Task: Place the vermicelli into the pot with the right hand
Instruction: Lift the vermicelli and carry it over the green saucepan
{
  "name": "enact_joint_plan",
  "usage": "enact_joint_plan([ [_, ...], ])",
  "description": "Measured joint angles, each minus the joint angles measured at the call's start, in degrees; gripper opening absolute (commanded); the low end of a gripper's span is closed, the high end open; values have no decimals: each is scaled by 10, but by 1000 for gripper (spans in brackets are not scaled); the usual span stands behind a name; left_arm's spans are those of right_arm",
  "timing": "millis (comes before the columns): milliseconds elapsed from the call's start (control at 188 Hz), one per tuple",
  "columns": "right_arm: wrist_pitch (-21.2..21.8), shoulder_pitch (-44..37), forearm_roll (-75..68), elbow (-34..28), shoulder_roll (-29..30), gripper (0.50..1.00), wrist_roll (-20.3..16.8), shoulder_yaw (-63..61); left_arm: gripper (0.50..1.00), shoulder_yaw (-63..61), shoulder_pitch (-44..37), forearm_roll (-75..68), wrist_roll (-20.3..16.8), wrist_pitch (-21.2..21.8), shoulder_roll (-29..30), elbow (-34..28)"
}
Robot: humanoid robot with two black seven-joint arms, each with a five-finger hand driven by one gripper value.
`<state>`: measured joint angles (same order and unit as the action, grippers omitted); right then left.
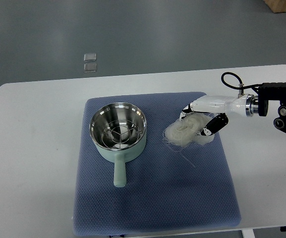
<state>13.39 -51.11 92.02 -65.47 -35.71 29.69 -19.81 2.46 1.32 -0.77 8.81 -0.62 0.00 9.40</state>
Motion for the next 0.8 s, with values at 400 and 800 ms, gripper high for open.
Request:
enact_joint_plan([
  [400, 19, -91, -36, 3, 11, 535, -3, -4, 1000, -1, 0, 0, 0, 0, 0, 0],
  [800, 23, -134, -35, 34, 154, 556, -7, -3, 1000, -1, 0, 0, 0, 0, 0, 0],
])
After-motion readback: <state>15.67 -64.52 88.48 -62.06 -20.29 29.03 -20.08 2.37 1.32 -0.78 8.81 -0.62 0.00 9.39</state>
